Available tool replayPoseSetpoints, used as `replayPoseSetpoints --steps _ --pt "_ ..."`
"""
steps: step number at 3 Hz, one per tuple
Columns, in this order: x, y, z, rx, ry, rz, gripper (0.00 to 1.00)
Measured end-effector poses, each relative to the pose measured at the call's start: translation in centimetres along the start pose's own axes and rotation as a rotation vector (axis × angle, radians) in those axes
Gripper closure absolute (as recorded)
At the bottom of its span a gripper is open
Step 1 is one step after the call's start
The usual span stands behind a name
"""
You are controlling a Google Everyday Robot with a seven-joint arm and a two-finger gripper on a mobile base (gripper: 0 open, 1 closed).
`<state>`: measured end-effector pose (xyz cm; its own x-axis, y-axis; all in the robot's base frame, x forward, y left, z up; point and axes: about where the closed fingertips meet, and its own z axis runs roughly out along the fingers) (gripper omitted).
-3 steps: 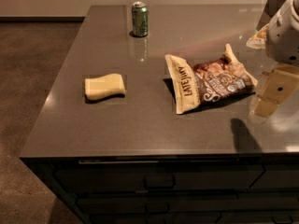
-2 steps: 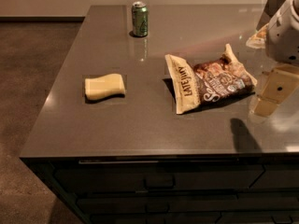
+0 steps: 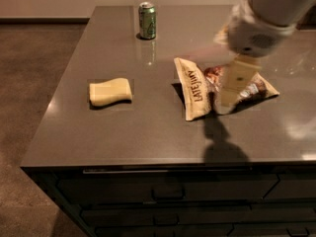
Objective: Move sponge near green can
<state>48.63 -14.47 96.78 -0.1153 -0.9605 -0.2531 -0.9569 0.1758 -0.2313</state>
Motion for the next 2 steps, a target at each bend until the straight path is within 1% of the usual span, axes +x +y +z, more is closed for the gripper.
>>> replayPoseSetpoints --steps 1,2 --pt "-3.1 -1.0 3.1 -0.024 -0.016 -0.042 0.00" --pt "-7.0 -1.7 6.7 -0.051 -0.028 -0.079 0.00"
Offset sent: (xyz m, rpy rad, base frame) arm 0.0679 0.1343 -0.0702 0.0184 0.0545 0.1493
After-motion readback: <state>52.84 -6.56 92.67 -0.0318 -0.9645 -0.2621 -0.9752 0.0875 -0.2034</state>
